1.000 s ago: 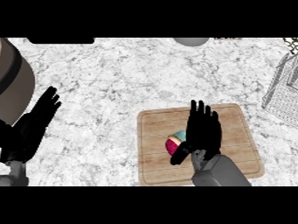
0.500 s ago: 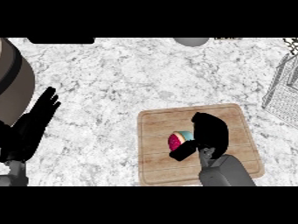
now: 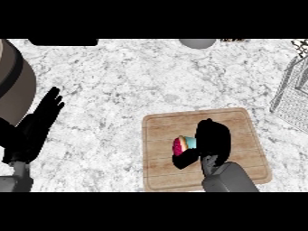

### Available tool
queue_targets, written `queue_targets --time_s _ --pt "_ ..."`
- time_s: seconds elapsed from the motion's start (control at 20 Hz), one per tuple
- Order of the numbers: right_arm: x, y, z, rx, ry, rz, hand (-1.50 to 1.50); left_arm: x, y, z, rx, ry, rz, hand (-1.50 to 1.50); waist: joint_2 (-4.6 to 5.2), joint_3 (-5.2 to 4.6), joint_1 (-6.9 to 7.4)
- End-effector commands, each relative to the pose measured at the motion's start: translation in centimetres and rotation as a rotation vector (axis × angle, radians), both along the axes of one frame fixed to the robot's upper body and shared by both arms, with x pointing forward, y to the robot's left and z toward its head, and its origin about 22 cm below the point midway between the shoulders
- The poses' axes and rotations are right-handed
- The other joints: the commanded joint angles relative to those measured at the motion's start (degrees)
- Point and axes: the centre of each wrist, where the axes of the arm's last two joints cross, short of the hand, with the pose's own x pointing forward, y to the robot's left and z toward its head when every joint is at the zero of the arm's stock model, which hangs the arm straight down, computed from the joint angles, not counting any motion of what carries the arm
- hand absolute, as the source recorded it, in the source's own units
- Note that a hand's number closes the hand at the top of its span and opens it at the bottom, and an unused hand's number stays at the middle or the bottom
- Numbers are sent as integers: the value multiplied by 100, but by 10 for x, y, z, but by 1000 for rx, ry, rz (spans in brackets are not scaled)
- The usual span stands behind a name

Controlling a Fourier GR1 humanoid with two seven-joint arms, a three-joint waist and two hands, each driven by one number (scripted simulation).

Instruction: Pick the eggplant from the cutting board and place it in the tiered basket

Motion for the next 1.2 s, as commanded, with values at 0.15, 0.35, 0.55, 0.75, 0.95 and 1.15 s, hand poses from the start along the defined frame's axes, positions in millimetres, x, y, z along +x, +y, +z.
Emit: queue_targets --time_s 0.15,0.35,0.55,0.75,0.95,1.15 --pt "-19 -117 2 -147 -121 -5 150 -7 14 5 13 6 45 0 19 50 -210" --pt "-16 -208 29 -158 -204 -86 150 -17 25 -10 -10 37 117 0 -60 94 -732" --pt "-17 -263 78 -123 -450 -63 150 -21 23 -12 -10 43 133 0 -125 120 -900" --pt "-21 -297 115 73 -741 -57 150 -26 37 -10 -14 49 167 0 -163 137 -885" --pt "-36 -339 135 233 -928 -18 150 -27 28 -11 -10 37 135 0 -100 123 -771" --pt "-66 -397 162 342 -982 53 150 -23 24 -7 -12 15 122 0 -41 91 -685"
